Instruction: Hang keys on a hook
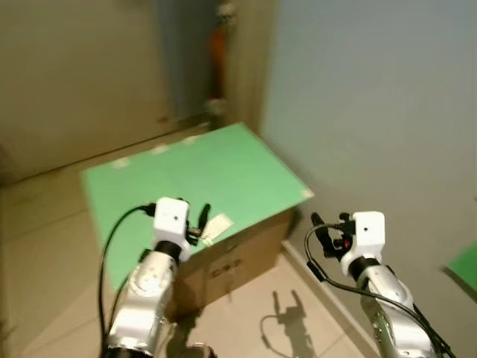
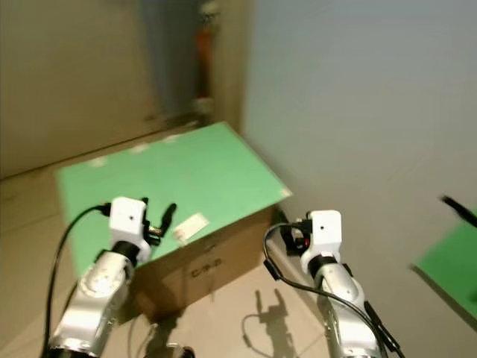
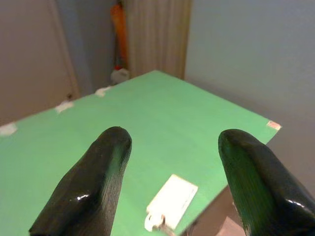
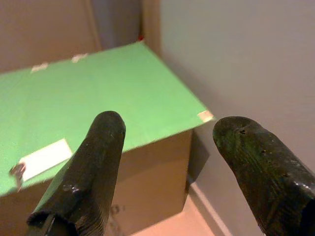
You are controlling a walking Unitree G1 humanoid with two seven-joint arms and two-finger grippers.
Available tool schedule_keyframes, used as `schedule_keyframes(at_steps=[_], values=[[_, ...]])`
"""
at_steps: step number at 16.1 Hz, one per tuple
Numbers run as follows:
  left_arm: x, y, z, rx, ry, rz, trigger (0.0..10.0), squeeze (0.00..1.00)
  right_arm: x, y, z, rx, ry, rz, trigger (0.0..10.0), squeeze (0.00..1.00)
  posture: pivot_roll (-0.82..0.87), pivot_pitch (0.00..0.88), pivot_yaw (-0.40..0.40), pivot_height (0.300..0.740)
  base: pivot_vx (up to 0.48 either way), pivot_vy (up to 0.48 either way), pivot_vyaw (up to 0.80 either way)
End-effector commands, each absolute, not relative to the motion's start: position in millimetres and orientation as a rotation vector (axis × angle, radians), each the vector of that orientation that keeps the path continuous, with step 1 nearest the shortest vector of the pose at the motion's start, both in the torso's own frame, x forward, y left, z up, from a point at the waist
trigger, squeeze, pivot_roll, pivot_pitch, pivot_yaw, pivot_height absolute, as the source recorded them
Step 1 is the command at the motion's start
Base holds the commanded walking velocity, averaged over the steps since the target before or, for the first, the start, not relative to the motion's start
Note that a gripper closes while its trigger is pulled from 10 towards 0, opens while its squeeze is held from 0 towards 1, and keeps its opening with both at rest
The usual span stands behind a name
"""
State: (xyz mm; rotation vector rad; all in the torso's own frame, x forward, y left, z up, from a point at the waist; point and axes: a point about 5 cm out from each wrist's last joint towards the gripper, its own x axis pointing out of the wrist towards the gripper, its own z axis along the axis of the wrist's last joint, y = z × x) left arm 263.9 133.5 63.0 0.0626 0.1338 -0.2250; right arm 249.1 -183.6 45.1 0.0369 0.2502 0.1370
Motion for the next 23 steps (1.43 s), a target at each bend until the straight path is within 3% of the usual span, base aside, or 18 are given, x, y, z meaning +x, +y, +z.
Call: schedule_keyframes(at_steps=[1, 8, 11, 12, 13, 15, 23], values=[[264.2, 131.5, 61.4, 0.075, 0.149, -0.232, 10.0, 1.0, 252.2, -182.3, 48.7, 0.029, 0.232, 0.146, 10.0, 0.0, -0.07, 0.0, -0.046, 0.736, 0.0, 0.0, 0.67], [264.8, 129.7, 61.4, 0.086, 0.153, -0.273, 10.0, 1.0, 247.6, -181.3, 42.4, 0.03, 0.261, 0.138, 10.0, 0.0, -0.07, 0.0, -0.03, 0.736, 0.0, 0.0, 0.65], [265.0, 129.4, 61.0, 0.071, 0.157, -0.268, 10.0, 1.0, 246.1, -180.4, 39.5, 0.03, 0.266, 0.13, 10.0, 0.0, -0.07, 0.0, -0.024, 0.736, 0.0, 0.0, 0.0], [264.5, 127.0, 62.7, 0.029, 0.147, -0.281, 10.0, 0.94, 246.0, -180.2, 39.7, 0.033, 0.265, 0.13, 10.0, 0.0, -0.08, 0.0, -0.021, 0.736, 0.0, 0.0, 0.0], [264.7, 126.4, 63.7, 0.027, 0.142, -0.285, 10.0, 0.0, 246.0, -180.3, 39.8, 0.029, 0.265, 0.131, 10.0, 0.0, -0.08, 0.0, -0.019, 0.736, 0.0, 0.0, 0.0], [265.8, 126.3, 64.9, 0.076, 0.137, -0.28, 10.0, 0.0, 245.6, -179.9, 39.6, 0.027, 0.264, 0.134, 10.0, 0.0, -0.08, 0.0, -0.019, 0.736, 0.0, 0.0, 0.0], [273.2, 123.1, 64.8, 0.214, 0.151, -0.301, 10.0, 0.0, 247.2, -177.0, 39.8, 0.017, 0.258, 0.157, 10.0, 0.0, -0.09, 0.0, -0.013, 0.736, 0.48, 0.0, 0.0]])
